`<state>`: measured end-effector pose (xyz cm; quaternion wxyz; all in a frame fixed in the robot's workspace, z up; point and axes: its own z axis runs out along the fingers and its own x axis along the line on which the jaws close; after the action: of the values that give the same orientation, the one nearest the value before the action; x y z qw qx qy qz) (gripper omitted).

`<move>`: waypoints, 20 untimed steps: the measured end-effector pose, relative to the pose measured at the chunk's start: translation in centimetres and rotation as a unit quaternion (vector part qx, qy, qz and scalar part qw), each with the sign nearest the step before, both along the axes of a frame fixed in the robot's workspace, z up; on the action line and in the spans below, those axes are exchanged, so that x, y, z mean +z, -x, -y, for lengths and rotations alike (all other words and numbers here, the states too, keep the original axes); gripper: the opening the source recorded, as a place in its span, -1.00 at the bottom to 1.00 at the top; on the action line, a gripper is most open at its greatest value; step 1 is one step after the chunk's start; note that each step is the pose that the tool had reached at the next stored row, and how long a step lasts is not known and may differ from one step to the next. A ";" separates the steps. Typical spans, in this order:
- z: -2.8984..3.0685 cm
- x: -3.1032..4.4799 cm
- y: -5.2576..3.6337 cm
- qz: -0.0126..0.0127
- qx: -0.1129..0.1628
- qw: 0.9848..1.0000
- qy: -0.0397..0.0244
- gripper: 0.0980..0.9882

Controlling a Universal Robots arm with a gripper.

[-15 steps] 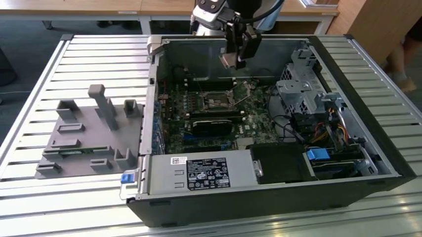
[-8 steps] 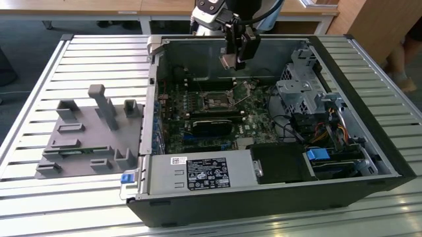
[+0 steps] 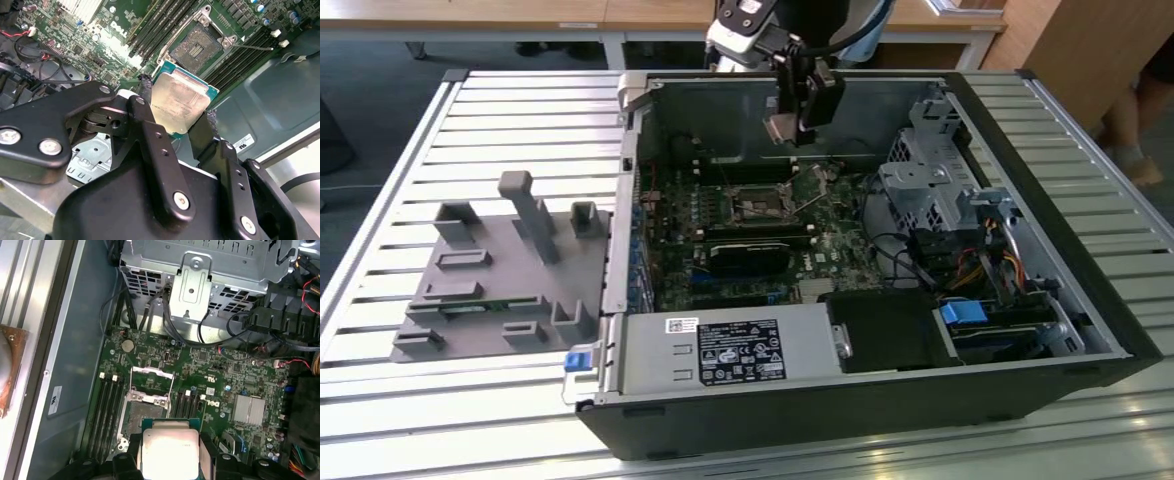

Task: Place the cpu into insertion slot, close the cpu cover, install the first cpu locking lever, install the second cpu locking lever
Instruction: 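Place the cpu into insertion slot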

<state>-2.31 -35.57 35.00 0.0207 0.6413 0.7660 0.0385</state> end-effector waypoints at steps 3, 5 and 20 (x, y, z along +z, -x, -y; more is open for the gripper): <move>0.00 -0.52 -0.01 0.001 0.000 1.000 0.000 0.00; 0.00 -0.87 0.00 0.001 0.000 1.000 0.000 0.00; -0.05 -3.07 0.23 0.001 -0.033 0.999 0.000 0.00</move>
<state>-2.54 -35.52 31.93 0.0231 0.6664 0.7442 0.0387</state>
